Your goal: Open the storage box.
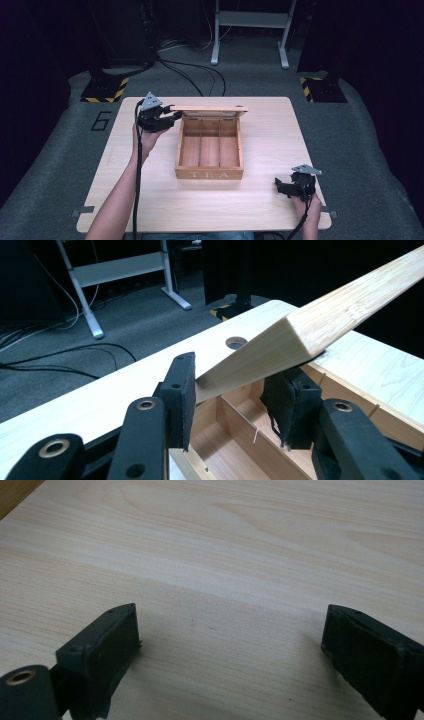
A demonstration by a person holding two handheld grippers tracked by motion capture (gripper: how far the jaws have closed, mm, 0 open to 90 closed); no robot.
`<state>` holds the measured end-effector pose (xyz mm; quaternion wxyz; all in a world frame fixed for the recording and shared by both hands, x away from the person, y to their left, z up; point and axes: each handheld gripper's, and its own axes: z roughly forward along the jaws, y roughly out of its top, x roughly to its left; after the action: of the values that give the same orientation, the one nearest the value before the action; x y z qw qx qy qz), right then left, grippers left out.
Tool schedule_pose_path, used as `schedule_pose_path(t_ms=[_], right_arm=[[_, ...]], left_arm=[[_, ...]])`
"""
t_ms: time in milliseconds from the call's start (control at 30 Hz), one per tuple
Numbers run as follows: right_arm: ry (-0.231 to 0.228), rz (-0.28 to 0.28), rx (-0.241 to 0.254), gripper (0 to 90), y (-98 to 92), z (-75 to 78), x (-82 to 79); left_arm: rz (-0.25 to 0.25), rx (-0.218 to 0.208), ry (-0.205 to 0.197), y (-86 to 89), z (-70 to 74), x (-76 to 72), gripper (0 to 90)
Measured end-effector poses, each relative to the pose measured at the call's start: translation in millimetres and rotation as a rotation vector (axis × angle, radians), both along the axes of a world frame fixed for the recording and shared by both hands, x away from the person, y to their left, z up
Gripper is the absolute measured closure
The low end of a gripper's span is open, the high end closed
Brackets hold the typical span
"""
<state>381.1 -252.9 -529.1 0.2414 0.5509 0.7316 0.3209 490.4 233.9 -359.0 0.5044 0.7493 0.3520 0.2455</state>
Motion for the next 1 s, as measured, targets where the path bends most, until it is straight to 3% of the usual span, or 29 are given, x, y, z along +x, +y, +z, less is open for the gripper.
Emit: schedule_pose_path(t_ms=[467, 1000], right_arm=[[0.000, -0.007, 0.003, 7.9, 0.5, -0.1, -0.1], [0.000, -0.007, 0.003, 7.9, 0.5, -0.1, -0.1]], left_arm=[[-0.008, 0.020, -0.006, 0.4, -7.5, -10.3, 56.2], [0.006, 0.046, -0.027, -1.6, -28.8, -33.2, 55.7]])
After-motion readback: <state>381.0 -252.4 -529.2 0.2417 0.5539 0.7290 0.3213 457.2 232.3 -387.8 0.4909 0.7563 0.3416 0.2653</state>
